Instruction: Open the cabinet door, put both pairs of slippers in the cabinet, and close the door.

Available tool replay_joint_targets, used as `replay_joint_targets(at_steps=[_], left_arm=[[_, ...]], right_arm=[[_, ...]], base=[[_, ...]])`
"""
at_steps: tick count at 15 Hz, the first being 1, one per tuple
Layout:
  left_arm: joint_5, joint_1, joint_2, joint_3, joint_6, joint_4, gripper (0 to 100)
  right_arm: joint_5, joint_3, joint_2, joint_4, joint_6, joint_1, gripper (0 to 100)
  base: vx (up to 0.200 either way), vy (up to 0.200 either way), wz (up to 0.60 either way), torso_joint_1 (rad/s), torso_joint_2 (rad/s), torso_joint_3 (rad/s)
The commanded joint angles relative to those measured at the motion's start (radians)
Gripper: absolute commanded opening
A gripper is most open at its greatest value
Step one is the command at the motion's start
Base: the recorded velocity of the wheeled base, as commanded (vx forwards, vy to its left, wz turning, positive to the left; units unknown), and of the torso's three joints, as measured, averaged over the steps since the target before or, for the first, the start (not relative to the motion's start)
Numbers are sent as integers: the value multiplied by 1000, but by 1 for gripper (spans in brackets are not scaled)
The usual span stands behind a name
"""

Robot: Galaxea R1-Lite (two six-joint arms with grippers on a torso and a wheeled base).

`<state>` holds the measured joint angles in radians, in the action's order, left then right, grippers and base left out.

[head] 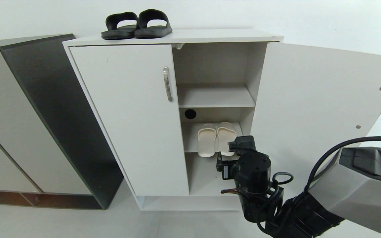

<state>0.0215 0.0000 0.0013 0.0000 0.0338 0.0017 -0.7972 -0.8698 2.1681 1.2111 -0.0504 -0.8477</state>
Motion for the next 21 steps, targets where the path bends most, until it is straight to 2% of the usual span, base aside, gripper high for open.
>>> replay_joint_targets(at_steps=[1, 13, 17, 18, 21], left_arm=[[0, 0, 0, 0, 0, 0, 0], [0, 0, 0, 0, 0, 0, 0], [0, 0, 0, 0, 0, 0, 0], [0, 0, 0, 0, -9, 0, 0], [0, 0, 0, 0, -17, 0, 0]], right_arm=[[0, 5, -1, -1, 0, -1, 100], [7, 48, -10, 2, 14, 19, 100], [10, 60, -8, 35, 58, 22, 100], [12, 64, -7, 36, 61, 24, 100], [12, 71, -5, 35, 64, 24, 100]], base=[[0, 200, 0, -2, 2, -2], [0, 200, 0, 2, 2, 2], [0, 200, 0, 5, 4, 5], [0, 200, 0, -2, 2, -2], [0, 0, 0, 0, 0, 0]])
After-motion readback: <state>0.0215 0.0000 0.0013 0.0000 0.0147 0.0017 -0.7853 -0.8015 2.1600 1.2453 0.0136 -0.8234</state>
